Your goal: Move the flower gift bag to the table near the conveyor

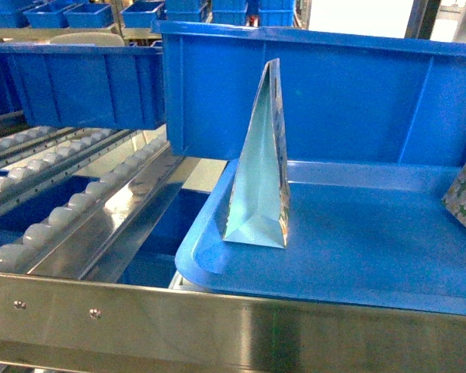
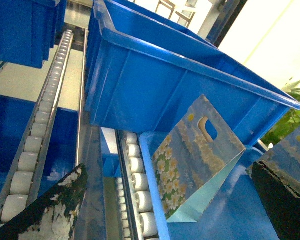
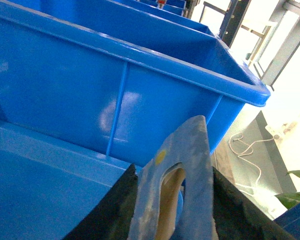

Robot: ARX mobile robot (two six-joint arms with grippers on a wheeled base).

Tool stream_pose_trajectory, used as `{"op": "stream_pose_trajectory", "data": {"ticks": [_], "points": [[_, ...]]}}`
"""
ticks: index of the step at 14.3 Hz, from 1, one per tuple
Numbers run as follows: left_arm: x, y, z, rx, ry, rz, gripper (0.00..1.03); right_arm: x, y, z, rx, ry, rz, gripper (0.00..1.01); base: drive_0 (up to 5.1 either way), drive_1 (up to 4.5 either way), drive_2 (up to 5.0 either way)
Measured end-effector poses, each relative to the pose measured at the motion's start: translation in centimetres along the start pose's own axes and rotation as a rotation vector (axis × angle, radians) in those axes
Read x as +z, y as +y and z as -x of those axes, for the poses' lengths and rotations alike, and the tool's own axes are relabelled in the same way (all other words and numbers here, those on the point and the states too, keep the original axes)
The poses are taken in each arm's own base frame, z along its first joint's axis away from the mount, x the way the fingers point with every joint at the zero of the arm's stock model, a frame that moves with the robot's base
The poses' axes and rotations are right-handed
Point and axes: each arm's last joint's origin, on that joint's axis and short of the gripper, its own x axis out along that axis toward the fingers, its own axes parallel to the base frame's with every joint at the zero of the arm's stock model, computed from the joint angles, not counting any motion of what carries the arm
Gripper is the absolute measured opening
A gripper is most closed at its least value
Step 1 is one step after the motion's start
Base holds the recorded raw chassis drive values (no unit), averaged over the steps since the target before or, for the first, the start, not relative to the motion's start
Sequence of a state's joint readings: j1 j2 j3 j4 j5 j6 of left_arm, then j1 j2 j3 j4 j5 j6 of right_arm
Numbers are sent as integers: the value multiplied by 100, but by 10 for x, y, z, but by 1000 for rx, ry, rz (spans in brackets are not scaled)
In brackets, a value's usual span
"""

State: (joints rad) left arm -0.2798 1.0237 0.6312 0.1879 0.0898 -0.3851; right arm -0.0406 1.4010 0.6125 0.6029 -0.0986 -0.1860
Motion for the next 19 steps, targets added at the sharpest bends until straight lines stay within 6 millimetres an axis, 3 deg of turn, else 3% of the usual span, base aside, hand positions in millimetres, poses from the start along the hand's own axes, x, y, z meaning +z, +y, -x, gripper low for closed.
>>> {"op": "stream_pose_trajectory", "data": {"ticks": [4,9,17,19], "points": [[0,0,0,0,0,0,98,0,0,0,1,3,0,1,-435,242,242],[0,0,0,0,0,0,98,22,0,20,47,-69,-17,2,-435,242,242],[0,0,0,3,-1,0,98,69,-8,73,151,-233,0,2,0,0,0],[12,-14,-23,-12,-23,-42,98,69,-8,72,152,-223,4,2,0,0,0]]}}
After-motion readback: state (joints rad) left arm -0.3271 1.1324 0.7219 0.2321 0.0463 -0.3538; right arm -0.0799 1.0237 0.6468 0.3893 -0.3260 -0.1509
